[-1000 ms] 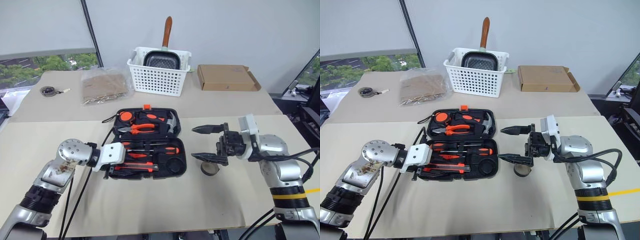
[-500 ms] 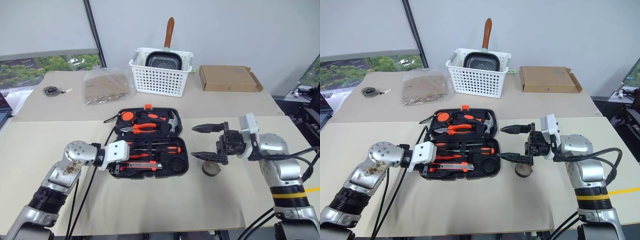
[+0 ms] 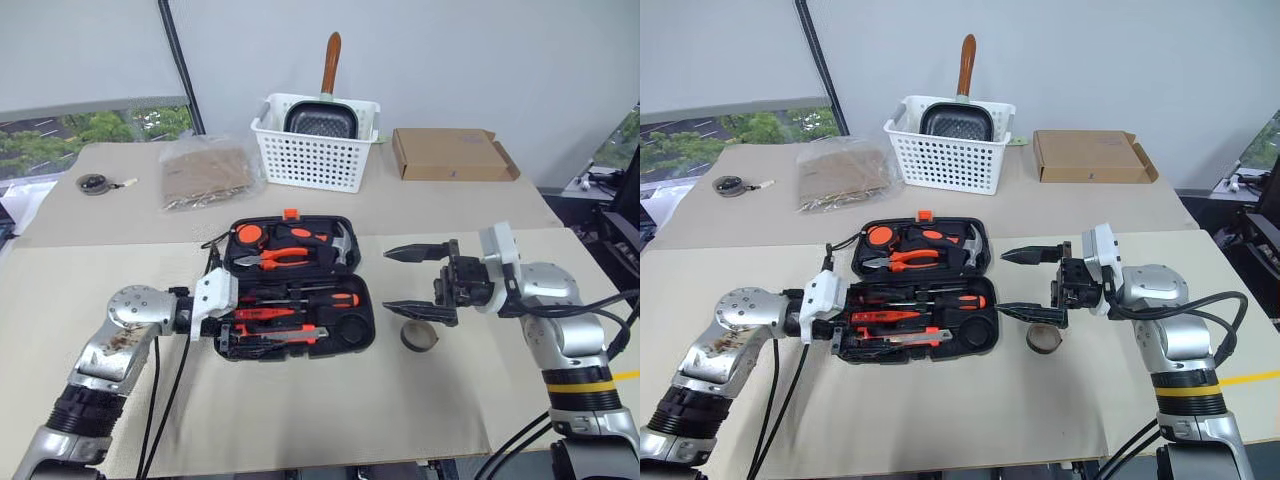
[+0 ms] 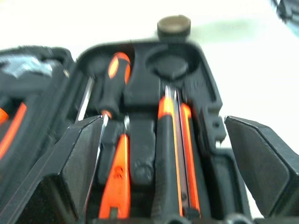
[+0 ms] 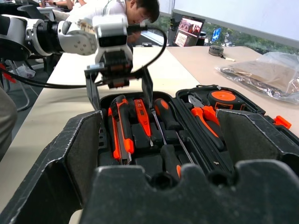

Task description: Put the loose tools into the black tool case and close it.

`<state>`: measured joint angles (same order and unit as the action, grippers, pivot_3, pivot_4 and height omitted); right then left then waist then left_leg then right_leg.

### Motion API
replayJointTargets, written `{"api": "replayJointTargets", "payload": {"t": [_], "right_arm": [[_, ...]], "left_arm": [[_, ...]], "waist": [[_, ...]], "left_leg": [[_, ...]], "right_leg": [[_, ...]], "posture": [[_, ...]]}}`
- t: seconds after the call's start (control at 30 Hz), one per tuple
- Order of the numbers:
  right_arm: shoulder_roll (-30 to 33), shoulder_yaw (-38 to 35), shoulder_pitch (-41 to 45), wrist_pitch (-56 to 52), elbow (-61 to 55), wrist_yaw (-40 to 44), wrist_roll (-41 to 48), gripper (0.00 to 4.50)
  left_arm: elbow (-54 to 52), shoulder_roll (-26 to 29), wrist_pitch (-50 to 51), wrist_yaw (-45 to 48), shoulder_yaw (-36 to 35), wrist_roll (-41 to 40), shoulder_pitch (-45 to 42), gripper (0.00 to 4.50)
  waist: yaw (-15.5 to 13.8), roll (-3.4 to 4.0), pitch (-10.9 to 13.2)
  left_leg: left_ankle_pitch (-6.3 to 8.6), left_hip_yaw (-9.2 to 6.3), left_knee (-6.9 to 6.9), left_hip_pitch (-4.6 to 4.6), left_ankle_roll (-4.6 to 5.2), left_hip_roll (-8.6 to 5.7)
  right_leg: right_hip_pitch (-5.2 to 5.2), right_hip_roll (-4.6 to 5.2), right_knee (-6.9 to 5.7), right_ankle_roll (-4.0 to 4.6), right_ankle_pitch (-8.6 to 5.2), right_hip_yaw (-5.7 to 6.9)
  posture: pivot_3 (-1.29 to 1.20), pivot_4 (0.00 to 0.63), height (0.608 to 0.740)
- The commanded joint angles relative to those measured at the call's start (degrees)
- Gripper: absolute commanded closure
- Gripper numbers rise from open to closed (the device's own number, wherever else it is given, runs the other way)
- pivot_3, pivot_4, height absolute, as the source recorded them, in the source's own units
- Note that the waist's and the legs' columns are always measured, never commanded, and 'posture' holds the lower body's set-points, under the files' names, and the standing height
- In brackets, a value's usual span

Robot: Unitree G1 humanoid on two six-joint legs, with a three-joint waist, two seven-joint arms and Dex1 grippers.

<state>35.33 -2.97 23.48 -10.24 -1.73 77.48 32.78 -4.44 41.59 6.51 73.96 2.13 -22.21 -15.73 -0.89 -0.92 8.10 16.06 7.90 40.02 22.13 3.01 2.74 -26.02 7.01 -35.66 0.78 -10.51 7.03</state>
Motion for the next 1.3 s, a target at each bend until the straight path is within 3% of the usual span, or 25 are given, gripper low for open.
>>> {"api": "replayJointTargets", "payload": {"t": [0.03, 0.17, 0.3, 0.6, 0.63, 1.3], "right_arm": [[0.0, -0.9, -0.1, 0.1, -1.8, -0.2, 1.1, 0.0], [0.0, -0.9, -0.6, 0.0, -2.4, -0.5, 1.3, 0.0], [0.3, -1.2, -0.8, -0.2, -2.5, -0.5, 1.4, 0.0], [0.4, -1.6, -1.6, 0.8, -2.1, -0.4, 1.0, 0.0], [0.4, -1.7, -1.8, 0.9, -2.1, -0.3, 1.0, 0.0], [1.0, -3.0, -4.4, 1.1, -4.1, -1.7, 1.2, 0.0]], "left_arm": [[-0.5, 0.5, -0.7, -0.8, -1.8, -0.5, -0.2, 0.03], [0.0, -1.1, -1.9, -1.7, -1.4, -0.2, -0.2, 0.03], [0.4, -2.9, -2.1, -1.8, -1.7, -1.5, -1.0, 0.88], [3.0, -4.0, -5.7, -0.5, 0.9, 1.8, -1.1, 4.29], [3.2, -4.0, -6.0, -0.4, 1.5, 2.4, -1.3, 4.47], [9.6, -5.2, -8.6, 0.7, 9.9, 10.4, -4.5, 4.47]], "waist": [[0.2, 0.0, 0.0], [0.2, 0.0, 0.0], [0.2, 0.0, 0.0], [0.2, 0.0, 0.0], [0.2, 0.0, 0.0], [0.2, 0.0, 0.0]], "left_leg": [[-0.01, 0.0, 0.0, -0.01, -0.01, 0.01], [-0.02, 0.0, -0.01, -0.02, -0.03, 0.01], [-0.01, 0.02, 0.0, -0.01, -0.02, -0.01], [-0.02, 0.02, 0.0, -0.03, -0.02, 0.0], [-0.02, 0.02, 0.0, -0.02, -0.02, 0.0], [-0.01, 0.01, 0.04, -0.03, -0.01, 0.01]], "right_leg": [[0.0, -0.01, -0.01, 0.0, 0.0, 0.0], [0.0, -0.02, -0.04, 0.01, 0.0, -0.01], [0.0, -0.01, -0.03, 0.01, 0.01, -0.02], [0.0, -0.02, -0.03, 0.02, 0.01, -0.02], [0.0, -0.02, -0.03, 0.02, 0.01, -0.02], [0.02, -0.02, -0.05, 0.02, 0.01, -0.02]], "posture": [[0.0, 0.15, 0.7], [0.0, 0.15, 0.7], [0.0, 0.15, 0.7], [0.0, 0.15, 0.7], [0.0, 0.15, 0.7], [0.0, 0.15, 0.7]]}}
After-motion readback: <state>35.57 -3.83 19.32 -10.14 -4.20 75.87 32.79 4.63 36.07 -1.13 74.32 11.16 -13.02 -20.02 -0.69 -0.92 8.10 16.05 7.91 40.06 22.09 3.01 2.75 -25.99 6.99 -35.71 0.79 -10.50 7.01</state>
